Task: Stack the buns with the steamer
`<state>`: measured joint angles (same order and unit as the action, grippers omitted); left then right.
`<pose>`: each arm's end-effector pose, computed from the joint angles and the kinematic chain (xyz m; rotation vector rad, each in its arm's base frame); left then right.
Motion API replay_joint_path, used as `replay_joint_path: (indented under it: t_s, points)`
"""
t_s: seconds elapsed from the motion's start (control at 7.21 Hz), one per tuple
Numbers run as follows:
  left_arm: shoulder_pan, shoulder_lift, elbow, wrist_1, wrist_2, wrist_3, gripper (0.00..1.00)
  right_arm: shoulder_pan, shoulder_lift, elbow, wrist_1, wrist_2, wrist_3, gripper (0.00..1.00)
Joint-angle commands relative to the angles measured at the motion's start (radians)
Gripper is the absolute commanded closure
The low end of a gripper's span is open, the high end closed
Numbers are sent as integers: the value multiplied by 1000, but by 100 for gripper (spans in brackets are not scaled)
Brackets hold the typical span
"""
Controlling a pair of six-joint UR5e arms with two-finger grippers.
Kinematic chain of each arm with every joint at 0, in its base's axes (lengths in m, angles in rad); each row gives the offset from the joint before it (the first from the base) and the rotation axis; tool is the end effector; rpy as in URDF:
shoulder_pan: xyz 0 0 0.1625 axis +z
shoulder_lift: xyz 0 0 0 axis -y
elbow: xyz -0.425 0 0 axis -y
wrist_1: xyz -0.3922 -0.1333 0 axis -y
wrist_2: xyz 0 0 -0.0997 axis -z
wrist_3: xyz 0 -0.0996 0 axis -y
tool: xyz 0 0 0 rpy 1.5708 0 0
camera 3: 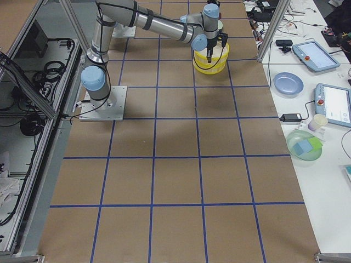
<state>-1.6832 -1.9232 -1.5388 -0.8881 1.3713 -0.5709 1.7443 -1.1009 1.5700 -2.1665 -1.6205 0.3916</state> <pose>-0.2246 -0.6255 0.3819 0.5880 -2.7464 0.3904 0.2393 -0.6218 0.2780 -0.3447 -3.1030 0.2117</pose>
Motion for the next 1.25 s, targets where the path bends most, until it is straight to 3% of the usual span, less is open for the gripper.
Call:
replay_joint_path:
  t_s: [0.0, 0.14, 0.28, 0.42, 0.55, 0.69, 0.83, 1.11]
  points:
    - [-21, -10, -1, 3, -62, -117, 100, 0, -4, -5, -4, -9, -3, 0]
    - [-26, -20, -9, 3, -93, -138, 100, -5, -14, -19, 5, -9, -10, 0]
    - [-41, -29, -17, 1, -189, -188, 100, -34, -42, -31, 20, -9, -125, 0]
    - [-62, -49, -17, 15, -217, -245, 100, -89, -112, -31, 115, 2, -223, 0]
    - [-73, -77, -17, 43, -218, -247, 68, -135, -198, -31, 226, 4, -302, 0]
    - [-73, -97, -17, 55, -216, -245, 4, -143, -308, -31, 340, 4, -374, 0]
    - [-73, -105, -12, 54, -218, -235, 0, -144, -398, -31, 396, 7, -417, 0]
    - [-66, -109, 6, 54, -204, -212, 0, -138, -473, -30, 444, 80, -467, 0]
